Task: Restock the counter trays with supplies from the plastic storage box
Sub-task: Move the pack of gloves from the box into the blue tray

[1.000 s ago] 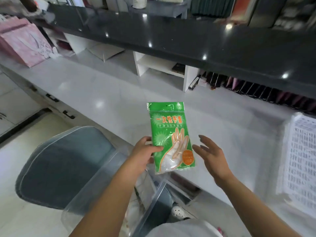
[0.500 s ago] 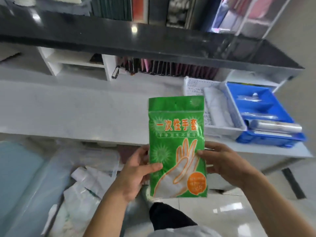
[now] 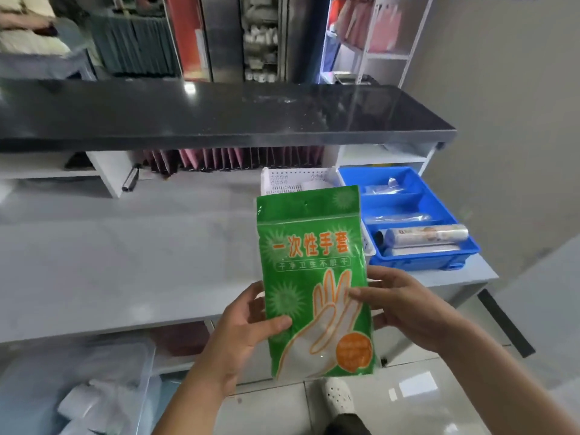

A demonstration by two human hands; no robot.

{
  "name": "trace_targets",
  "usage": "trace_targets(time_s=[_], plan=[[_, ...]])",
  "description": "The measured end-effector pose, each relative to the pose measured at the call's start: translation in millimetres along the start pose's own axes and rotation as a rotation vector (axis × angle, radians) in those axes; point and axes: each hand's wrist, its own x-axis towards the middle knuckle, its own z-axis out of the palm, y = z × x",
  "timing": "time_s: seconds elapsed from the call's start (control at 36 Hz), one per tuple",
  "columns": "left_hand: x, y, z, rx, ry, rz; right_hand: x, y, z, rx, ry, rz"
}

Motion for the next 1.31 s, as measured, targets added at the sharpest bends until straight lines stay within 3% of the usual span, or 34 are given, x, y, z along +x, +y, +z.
trace_targets(time_s=[0.39,0.5,0.56,0.61,0.81,0.94,1.31], plan=[[214.0,11.0,152.3,0.101,-0.018,0.074,71.2,-67.1,-225.4,-0.149,0.217,-0.266],[271.5,-13.3,165.1,0.220,0.301,0.045,93.6,-96.6,-288.1,-0.446,0.318,-0.404],[290.4,-27.0,167.0,0.480,0.354,-0.020,108.8,-112.1,-315.2,-0.673,0.374,-0.443],[303.7,-37.9,166.2,0.589,0.336,-0.080,128.9,-127.7,-334.8,-0.880,0.440,-0.480],[328.2,-44.8,163.0,0.567,0.302,-0.144,201.5,-141.1,-346.9,-1.318,0.584,-0.566],[330.8,-50.5,163.4,0.608,0.333,-0.117,246.9,-109.1,-348.0,-1.654,0.430,-0.546],[328.8,-54.0,164.2,0.652,0.383,-0.183,327.2,-57.1,-353.8,-1.865,0.314,-0.323]])
